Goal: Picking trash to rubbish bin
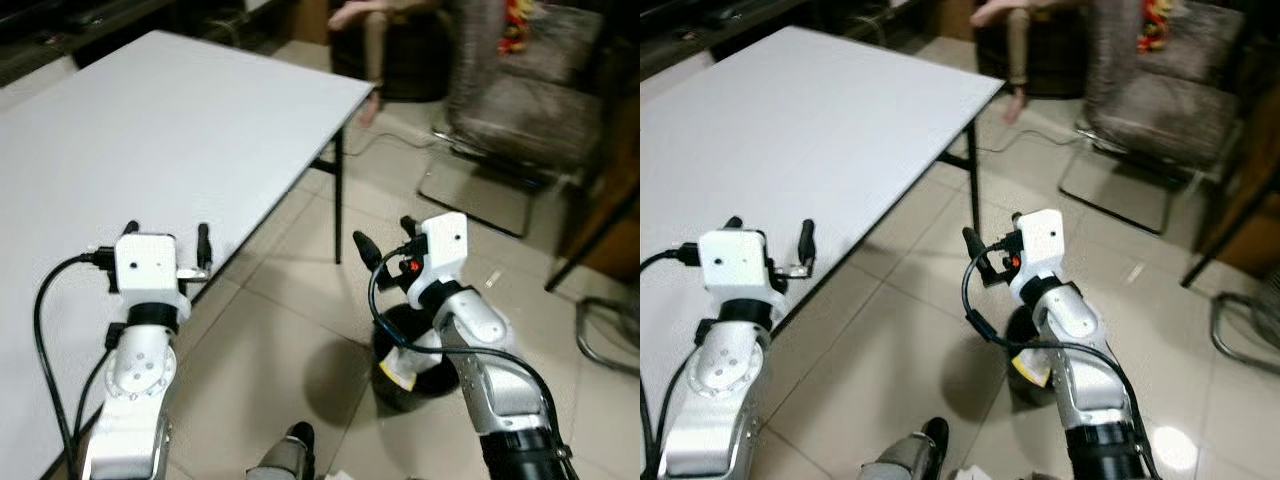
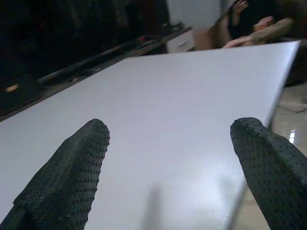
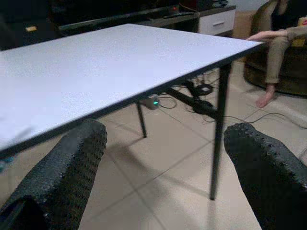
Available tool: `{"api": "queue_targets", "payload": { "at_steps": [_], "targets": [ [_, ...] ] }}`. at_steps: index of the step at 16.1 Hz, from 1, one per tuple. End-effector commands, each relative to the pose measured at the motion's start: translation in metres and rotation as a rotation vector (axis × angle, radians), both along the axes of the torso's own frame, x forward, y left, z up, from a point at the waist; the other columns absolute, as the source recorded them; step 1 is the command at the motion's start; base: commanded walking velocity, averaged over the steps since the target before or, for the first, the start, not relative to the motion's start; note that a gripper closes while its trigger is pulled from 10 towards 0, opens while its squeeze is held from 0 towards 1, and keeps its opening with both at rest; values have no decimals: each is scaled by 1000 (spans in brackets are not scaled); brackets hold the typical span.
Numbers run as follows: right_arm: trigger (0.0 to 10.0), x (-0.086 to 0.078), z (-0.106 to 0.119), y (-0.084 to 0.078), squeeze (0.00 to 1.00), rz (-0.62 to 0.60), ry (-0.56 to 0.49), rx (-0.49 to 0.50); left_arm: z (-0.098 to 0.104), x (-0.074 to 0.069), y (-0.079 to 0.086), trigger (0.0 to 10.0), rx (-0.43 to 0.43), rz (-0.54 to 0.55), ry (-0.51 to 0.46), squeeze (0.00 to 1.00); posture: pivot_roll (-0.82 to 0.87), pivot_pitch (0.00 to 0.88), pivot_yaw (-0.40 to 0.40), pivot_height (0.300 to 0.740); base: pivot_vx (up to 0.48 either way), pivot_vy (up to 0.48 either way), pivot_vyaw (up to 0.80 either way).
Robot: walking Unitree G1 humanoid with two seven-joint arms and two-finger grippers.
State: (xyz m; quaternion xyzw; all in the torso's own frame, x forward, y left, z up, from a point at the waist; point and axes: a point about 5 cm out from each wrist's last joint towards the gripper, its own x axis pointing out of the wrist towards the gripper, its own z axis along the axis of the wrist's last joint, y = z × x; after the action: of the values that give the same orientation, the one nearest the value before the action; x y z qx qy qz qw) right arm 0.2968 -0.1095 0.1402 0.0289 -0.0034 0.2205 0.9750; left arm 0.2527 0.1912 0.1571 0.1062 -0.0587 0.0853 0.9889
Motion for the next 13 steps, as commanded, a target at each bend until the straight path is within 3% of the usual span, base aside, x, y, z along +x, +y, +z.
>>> {"api": "queue_targets", "payload": {
  "at_steps": [1,13],
  "targets": [
    [10000,-3,2,0,0,2,1,12,4,-3,3,10000,5,28,-11,0,-41,140,53,740,0,0,800],
    [10000,-4,3,1,0,-6,25,9,6,-3,-4,10000,-22,14,16,0,-45,138,53,740,0,0,800]
  ]
}}
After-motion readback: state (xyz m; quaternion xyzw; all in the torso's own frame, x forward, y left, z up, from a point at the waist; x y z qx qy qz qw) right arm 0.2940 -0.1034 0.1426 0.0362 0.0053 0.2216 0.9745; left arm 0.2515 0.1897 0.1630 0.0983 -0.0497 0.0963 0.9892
